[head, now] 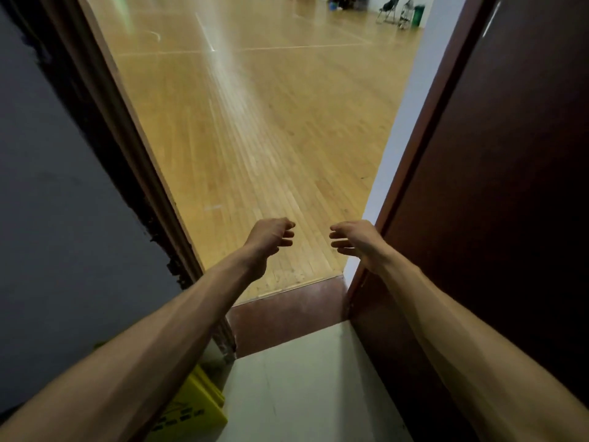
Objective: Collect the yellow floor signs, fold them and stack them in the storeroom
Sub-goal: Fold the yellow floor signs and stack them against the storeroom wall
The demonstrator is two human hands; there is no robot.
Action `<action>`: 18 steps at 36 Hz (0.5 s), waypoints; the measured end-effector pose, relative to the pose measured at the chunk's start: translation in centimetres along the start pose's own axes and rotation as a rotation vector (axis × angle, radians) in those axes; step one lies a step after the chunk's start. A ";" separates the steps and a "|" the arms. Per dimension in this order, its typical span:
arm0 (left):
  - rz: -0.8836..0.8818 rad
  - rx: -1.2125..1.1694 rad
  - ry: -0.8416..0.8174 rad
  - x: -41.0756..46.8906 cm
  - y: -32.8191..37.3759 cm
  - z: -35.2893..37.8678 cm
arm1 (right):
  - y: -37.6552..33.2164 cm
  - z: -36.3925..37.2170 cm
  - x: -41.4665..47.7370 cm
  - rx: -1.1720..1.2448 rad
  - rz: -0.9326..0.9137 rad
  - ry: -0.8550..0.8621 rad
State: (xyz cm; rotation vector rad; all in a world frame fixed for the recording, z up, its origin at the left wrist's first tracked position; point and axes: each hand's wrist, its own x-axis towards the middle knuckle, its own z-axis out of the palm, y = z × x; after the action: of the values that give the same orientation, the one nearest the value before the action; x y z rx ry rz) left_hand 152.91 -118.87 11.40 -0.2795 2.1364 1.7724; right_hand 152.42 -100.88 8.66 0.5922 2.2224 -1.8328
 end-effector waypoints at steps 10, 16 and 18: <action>-0.015 -0.159 0.042 7.4 1.7 2.0 | -0.3 -1.5 7.5 -0.021 0.020 -0.028; -0.087 -0.349 0.097 16.1 2.7 -0.1 | -3.0 1.4 16.2 -0.061 0.060 -0.045; -0.105 -0.382 0.121 19.2 3.4 -1.2 | -4.4 3.0 19.3 -0.099 0.071 -0.059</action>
State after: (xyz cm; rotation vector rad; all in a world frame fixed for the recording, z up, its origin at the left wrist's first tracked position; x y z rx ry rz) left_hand 133.88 -118.04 7.22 -0.5968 1.8054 2.1382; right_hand 132.93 -101.03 4.26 0.5826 2.2088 -1.6739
